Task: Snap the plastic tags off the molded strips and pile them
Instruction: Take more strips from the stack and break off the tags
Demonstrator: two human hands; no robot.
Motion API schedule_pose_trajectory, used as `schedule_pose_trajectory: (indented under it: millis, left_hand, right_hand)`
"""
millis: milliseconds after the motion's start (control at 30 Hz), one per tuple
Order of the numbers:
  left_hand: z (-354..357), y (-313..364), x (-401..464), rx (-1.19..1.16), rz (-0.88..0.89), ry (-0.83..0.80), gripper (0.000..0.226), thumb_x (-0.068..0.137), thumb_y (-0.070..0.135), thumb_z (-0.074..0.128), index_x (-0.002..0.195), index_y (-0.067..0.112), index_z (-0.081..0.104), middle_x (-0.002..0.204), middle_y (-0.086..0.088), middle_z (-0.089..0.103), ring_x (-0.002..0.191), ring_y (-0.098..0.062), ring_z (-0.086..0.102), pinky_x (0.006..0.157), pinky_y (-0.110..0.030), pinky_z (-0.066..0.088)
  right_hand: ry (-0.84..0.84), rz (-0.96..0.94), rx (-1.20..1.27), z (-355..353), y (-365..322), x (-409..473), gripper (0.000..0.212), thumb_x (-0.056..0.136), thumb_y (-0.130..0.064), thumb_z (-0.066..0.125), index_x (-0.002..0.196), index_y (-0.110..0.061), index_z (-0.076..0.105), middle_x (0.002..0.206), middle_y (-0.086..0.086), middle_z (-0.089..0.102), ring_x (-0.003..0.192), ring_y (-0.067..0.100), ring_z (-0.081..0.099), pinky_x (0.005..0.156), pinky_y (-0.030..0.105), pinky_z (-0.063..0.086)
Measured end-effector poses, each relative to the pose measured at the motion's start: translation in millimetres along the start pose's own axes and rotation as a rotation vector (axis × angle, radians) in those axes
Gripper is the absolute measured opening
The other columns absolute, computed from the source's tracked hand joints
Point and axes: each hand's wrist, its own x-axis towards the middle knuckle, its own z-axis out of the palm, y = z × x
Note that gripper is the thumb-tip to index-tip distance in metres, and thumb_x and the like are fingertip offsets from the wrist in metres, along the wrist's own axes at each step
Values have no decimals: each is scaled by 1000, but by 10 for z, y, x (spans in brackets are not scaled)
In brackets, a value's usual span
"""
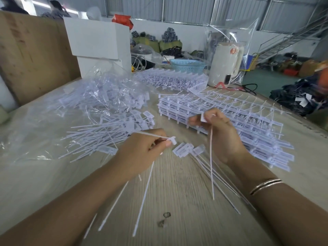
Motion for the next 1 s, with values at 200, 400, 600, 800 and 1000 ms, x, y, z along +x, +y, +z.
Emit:
schedule_pose_trajectory:
  millis: [200, 400, 600, 800, 1000]
  left_hand:
    - [-21, -56, 0, 144, 3, 82, 11, 79, 31, 67, 87, 24, 63, 81, 12, 65, 74, -5, 60, 67, -39, 52]
    - [50, 54, -14, 329, 19, 76, 37, 84, 34, 63, 117, 23, 50, 101, 10, 59, 86, -14, 59, 70, -36, 49]
    - [107, 216, -65, 334, 85, 46, 46, 83, 42, 58, 122, 22, 47, 112, 7, 60, 97, -12, 61, 73, -30, 50]
    - [-57, 102, -79, 325, 87, -24, 32, 80, 21, 58, 112, 22, 54, 105, 10, 60, 93, -11, 57, 76, -33, 47]
    - [-35, 88, -57, 433, 122, -6, 16, 85, 35, 60, 94, 23, 62, 86, 9, 61, 78, -12, 56, 62, -29, 40]
  right_hand:
    - [-183, 10, -1164, -147, 156, 37, 21, 83, -34, 66, 86, -13, 70, 94, -5, 60, 97, 16, 56, 91, 44, 39]
    - [-73, -118, -1246, -7, 185, 1, 24, 90, -40, 55, 105, -27, 68, 96, -20, 54, 105, 10, 51, 94, 40, 27]
    - [-270, -27, -1050, 254, 167, -82, 25, 89, -29, 60, 64, -32, 63, 82, 1, 60, 81, 12, 53, 84, 42, 38]
    - [-105, 79, -745, 58, 139, -49, 24, 92, -12, 55, 77, 5, 62, 78, 19, 54, 73, 20, 49, 73, 33, 36]
    - [-219, -8, -807, 145, 142, -103, 21, 84, -18, 66, 82, 4, 66, 78, 17, 63, 70, 10, 56, 67, 19, 42]
